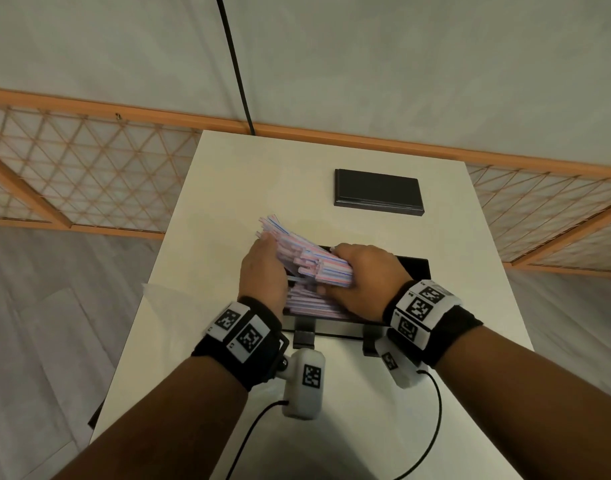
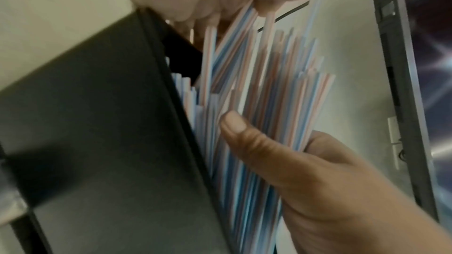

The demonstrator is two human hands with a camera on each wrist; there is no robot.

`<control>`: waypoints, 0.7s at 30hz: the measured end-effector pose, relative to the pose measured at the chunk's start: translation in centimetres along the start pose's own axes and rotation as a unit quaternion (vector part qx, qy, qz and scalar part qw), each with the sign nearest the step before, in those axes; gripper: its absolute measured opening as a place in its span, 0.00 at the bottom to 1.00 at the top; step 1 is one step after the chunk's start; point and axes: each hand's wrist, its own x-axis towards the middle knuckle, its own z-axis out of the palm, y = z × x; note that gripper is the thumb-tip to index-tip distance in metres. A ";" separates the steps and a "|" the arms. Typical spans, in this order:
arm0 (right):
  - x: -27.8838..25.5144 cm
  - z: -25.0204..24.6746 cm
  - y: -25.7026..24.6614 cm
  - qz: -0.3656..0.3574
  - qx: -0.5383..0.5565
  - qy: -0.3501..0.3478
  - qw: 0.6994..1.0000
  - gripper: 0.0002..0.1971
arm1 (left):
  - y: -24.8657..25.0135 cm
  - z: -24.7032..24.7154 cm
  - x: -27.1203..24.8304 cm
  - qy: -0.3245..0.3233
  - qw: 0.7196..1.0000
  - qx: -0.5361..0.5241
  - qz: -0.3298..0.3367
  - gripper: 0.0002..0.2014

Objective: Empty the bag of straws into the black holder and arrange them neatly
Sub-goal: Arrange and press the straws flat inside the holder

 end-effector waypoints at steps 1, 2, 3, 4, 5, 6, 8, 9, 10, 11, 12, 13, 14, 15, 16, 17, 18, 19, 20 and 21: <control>-0.3 -0.2 -0.1 0.007 0.006 -0.011 1.000 0.31 | -0.1 -0.2 0.2 0.004 1.000 0.002 0.010 0.27; -0.7 -0.3 0.0 0.013 0.017 -0.019 1.000 0.33 | -0.3 -0.4 0.5 0.008 1.000 -0.003 0.012 0.27; -1.2 -0.5 0.2 0.017 0.029 -0.021 0.999 0.35 | 0.0 -0.6 0.3 0.010 1.000 -0.015 0.013 0.23; -1.7 -0.6 0.6 0.019 0.038 -0.013 0.999 0.36 | 0.3 -0.8 0.2 0.013 1.000 -0.025 0.008 0.17; -2.1 -0.8 1.2 0.020 0.040 0.001 0.999 0.36 | 0.5 -1.1 0.1 0.017 0.999 -0.033 0.007 0.14; -2.5 -0.9 1.9 0.023 0.037 0.011 0.999 0.36 | 0.6 -1.3 0.1 0.015 1.000 -0.022 0.008 0.14; -3.2 -0.8 3.0 0.040 0.034 -0.002 0.999 0.38 | 0.5 -1.6 0.3 0.004 0.999 0.027 0.018 0.22; -3.3 -0.6 3.4 0.048 0.034 -0.018 0.998 0.41 | 0.5 -1.6 0.1 -0.004 0.998 0.051 0.026 0.23; -3.4 -0.3 3.6 0.051 0.028 -0.032 0.998 0.43 | 0.5 -1.5 -0.1 -0.011 0.997 0.071 0.033 0.21; -3.4 0.1 3.6 0.046 0.014 -0.042 0.998 0.44 | 0.5 -1.5 -0.3 -0.014 0.995 0.090 0.041 0.19; -3.3 0.6 3.6 0.039 -0.004 -0.046 0.998 0.44 | 0.5 -1.4 -0.7 -0.016 0.993 0.104 0.048 0.19; -3.2 0.9 3.4 0.033 -0.019 -0.043 0.998 0.42 | 0.4 -1.4 -1.0 -0.016 0.992 0.118 0.053 0.19; -2.9 1.2 3.3 0.030 -0.026 -0.034 0.999 0.40 | 0.3 -1.3 -1.2 -0.019 0.991 0.119 0.054 0.21; -2.7 1.5 3.2 0.029 -0.023 -0.022 0.999 0.39 | 0.2 -1.3 -1.4 -0.019 0.992 0.113 0.047 0.23; -2.5 1.7 2.9 0.031 -0.013 -0.014 0.999 0.39 | 0.0 -1.3 -1.5 -0.016 0.994 0.102 0.036 0.25; -2.3 1.9 2.7 0.036 0.001 -0.007 0.999 0.41 | 0.1 -1.2 -1.6 -0.006 0.995 0.092 0.027 0.27; -2.1 2.1 2.5 0.043 0.009 -0.007 0.999 0.44 | 0.3 -1.3 -1.7 0.008 0.995 0.093 0.025 0.28; -1.9 2.3 2.3 0.053 0.004 -0.016 0.998 0.46 | 0.5 -1.3 -1.9 0.031 0.993 0.106 0.035 0.27; -1.9 2.3 2.0 0.064 -0.017 -0.030 0.997 0.48 | 0.8 -1.4 -2.2 0.059 0.988 0.125 0.064 0.26; -1.9 2.3 1.7 0.071 -0.043 -0.041 0.996 0.49 | 1.1 -1.7 -2.5 0.083 0.979 0.147 0.115 0.25</control>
